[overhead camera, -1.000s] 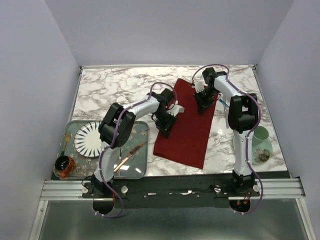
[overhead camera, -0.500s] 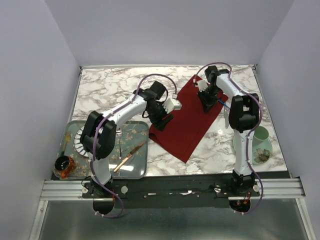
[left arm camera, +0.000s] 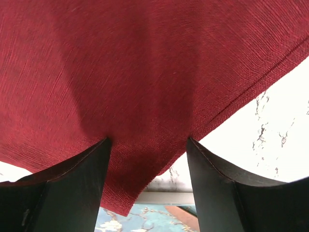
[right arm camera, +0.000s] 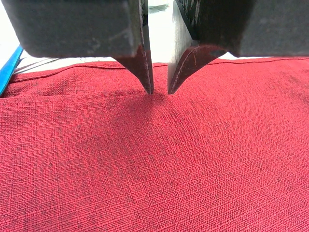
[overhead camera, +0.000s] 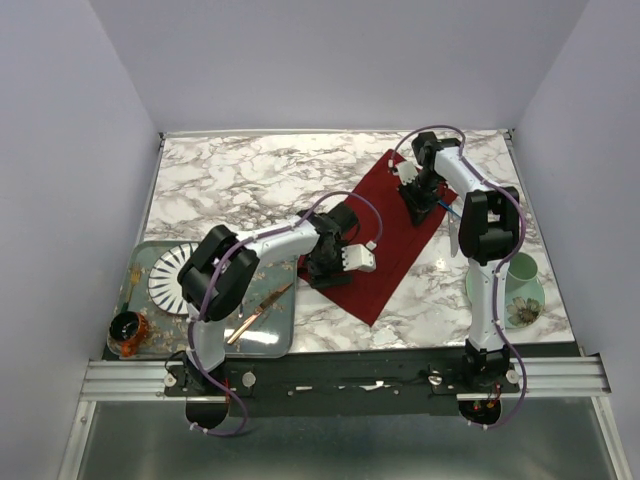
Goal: Fold the napkin into a case and place the utensils inside
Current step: Move the rectangle-folded napkin to the center of the board.
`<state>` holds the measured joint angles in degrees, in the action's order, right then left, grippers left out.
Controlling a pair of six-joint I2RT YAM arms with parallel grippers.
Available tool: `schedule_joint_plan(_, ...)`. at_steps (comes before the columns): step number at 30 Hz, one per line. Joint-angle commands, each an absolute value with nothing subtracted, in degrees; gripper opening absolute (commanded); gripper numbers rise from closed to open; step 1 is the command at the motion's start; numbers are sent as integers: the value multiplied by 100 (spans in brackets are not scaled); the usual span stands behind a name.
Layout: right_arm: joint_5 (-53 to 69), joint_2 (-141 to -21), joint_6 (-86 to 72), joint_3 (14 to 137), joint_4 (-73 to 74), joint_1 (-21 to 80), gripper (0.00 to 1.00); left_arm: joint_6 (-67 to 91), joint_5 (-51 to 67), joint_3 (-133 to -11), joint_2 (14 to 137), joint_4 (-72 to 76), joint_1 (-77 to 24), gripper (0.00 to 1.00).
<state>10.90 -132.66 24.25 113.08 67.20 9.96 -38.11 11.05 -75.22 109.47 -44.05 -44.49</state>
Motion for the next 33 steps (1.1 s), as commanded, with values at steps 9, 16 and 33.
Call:
schedule_joint_plan(9, 940, -13456, 2733, 11399, 6943, 958, 26, -5017, 264, -8058, 11356, -4499, -4702, 6)
schedule_joint_plan(16, 1327, -13395, 2804, 11320, 7119, 984, 25, -5623, 229, -8825, 10557, -5256, -4368, 0)
schedule_joint_plan(33, 2987, -12015, 2215, 8921, 6811, 1960, 25, -7093, 887, -7074, 9254, -5142, -2128, 29)
